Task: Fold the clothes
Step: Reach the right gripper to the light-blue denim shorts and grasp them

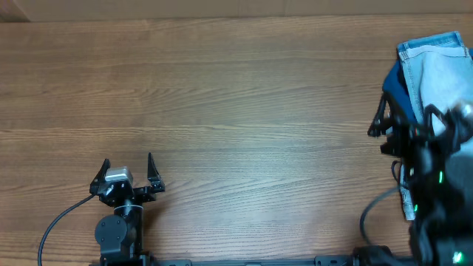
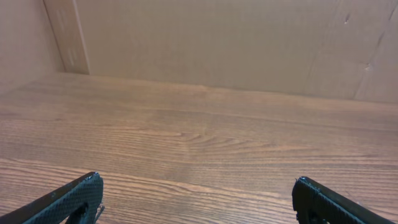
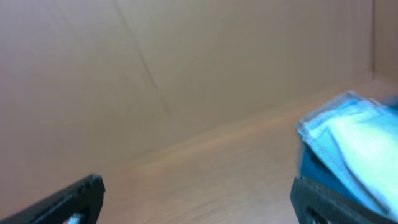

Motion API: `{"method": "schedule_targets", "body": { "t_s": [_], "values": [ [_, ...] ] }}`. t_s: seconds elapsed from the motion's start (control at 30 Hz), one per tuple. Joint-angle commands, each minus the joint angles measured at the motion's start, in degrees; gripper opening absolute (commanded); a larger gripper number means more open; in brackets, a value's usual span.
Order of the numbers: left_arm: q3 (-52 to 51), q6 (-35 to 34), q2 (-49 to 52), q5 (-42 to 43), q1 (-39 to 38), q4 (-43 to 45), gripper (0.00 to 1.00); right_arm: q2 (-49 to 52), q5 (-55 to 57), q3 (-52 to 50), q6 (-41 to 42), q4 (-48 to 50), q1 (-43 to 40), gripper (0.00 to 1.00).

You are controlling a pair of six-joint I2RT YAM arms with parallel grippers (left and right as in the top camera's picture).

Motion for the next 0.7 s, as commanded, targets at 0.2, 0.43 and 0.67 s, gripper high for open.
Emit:
{"method": "schedule_targets", "body": {
  "t_s": [0.2,0.43,0.67],
  "values": [
    [-0.2,1.2,-0.5,-0.5,-0.4,0.1,1.00,35.7,-9.6,21.0,-2.1,-19.6,-23.9,1.00],
    [-0.2,1.2,-0.5,-0.5,-0.4,0.1,1.00,44.1,-9.2,20.9,0.3,-30.5,-35.1,0.83],
    [-0.2,1.2,-0.5,-0.5,-0.4,0.1,1.00,46.4,-5.2,15.3,7.0,-30.0,-37.0,0.79]
  ]
}}
